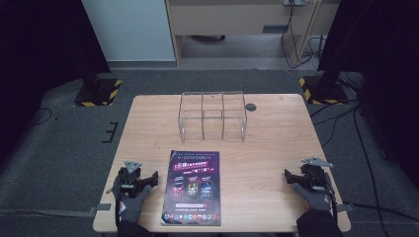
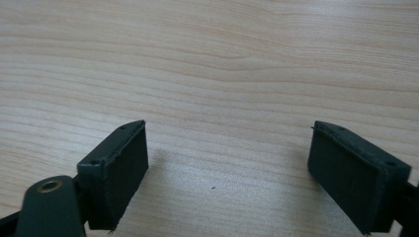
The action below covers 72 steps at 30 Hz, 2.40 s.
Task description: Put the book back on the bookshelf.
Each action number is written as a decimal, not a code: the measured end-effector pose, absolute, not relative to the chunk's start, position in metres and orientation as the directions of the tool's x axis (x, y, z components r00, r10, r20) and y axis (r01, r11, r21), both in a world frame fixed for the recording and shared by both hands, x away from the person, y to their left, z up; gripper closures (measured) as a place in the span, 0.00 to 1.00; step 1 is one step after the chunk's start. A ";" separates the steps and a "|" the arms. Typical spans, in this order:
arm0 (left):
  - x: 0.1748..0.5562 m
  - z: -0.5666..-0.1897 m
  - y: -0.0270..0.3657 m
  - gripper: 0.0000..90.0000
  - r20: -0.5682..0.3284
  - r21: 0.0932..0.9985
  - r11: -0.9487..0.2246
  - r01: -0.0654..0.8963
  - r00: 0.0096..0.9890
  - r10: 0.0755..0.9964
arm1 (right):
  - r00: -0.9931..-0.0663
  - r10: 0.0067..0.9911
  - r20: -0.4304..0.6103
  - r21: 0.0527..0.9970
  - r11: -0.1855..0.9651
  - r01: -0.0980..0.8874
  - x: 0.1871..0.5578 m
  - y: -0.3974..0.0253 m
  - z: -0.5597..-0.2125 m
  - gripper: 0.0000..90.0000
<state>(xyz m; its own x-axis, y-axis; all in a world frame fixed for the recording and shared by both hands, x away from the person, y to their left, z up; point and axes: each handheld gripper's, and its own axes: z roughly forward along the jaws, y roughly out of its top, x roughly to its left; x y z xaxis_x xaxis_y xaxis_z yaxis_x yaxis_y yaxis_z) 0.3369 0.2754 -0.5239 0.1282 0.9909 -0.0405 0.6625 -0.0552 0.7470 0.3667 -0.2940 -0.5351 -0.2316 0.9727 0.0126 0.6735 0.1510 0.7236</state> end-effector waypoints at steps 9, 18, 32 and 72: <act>0.324 -0.507 0.272 0.27 -0.092 0.792 -0.014 0.611 0.142 0.986 | -0.238 0.968 0.080 0.783 0.087 0.616 0.358 -0.293 -0.515 0.21; 0.320 -0.499 0.267 0.34 -0.160 0.803 0.029 0.595 0.169 0.972 | -0.282 0.955 0.097 0.821 0.083 0.564 0.353 -0.285 -0.501 0.21; 0.321 -0.497 0.251 0.39 -0.193 0.803 0.024 0.596 0.222 0.956 | -0.344 0.933 0.106 0.875 0.076 0.477 0.346 -0.256 -0.478 0.21; 0.336 -0.526 0.228 0.40 -0.251 0.733 -0.013 0.680 0.287 0.924 | -0.532 0.842 0.088 0.880 0.184 0.437 0.353 -0.118 -0.451 0.20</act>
